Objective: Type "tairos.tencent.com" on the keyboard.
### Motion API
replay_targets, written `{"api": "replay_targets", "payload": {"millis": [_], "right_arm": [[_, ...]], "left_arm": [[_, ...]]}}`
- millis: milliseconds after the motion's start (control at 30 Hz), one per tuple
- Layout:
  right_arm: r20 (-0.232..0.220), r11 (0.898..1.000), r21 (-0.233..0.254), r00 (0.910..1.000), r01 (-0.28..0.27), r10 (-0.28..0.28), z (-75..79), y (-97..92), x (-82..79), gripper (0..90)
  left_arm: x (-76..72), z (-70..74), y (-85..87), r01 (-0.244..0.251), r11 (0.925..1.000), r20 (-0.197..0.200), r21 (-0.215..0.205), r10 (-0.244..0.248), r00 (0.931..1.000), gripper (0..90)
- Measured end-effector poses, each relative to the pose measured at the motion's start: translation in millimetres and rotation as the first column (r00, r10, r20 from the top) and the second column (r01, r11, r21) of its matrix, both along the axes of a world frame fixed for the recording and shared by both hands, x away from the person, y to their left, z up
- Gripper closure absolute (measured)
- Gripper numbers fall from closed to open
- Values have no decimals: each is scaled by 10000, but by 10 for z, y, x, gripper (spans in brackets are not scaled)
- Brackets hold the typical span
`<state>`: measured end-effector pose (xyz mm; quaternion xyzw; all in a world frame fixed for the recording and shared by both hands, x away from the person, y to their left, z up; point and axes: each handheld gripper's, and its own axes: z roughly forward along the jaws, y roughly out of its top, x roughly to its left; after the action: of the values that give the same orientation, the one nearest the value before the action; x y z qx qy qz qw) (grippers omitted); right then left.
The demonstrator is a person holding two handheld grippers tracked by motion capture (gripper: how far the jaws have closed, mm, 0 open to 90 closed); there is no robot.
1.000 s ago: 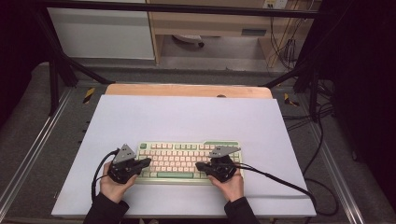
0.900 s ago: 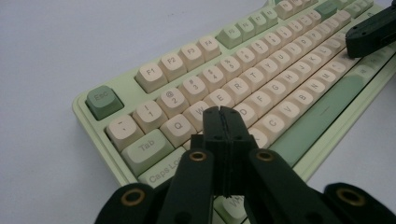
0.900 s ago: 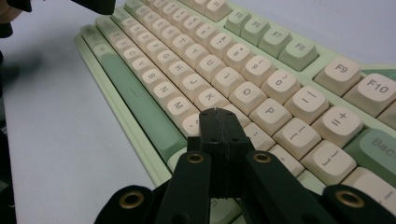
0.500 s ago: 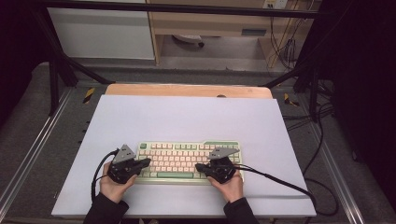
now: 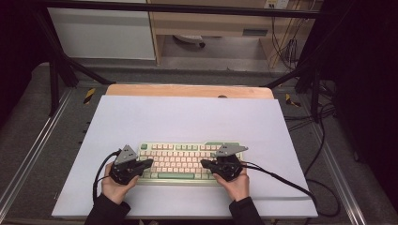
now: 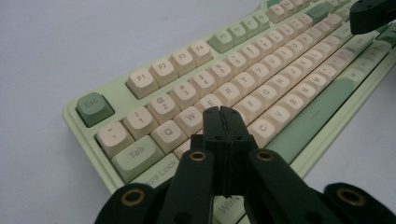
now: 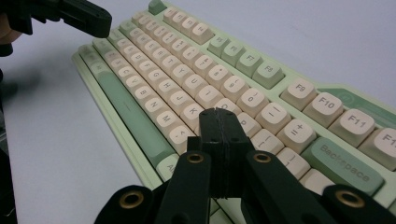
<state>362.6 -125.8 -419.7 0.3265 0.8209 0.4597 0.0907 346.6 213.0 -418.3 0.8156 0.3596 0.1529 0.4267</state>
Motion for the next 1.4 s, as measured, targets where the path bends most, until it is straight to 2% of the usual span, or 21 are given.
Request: {"api": "replay_targets", "payload": {"millis": [333, 567, 1133, 1400], "right_arm": [[41, 9998, 45, 9998, 212, -212, 19, -116, -20, 900], [81, 9996, 80, 9996, 267, -268, 29, -156, -23, 900], [95, 9996, 110, 9996, 260, -261, 33, -153, -33, 900], [107, 9994, 245, 9996, 252, -254, 42, -153, -26, 900]], "left_arm": [[11, 13, -229, 463, 9988, -26, 127, -462, 9989, 900], [11, -47, -343, 695, 9971, -168, 298, -691, 9975, 900], [29, -156, -384, 782, 9959, -413, 456, -764, 9962, 900], [6, -70, -320, 676, 9973, -170, 268, -672, 9976, 900]]}}
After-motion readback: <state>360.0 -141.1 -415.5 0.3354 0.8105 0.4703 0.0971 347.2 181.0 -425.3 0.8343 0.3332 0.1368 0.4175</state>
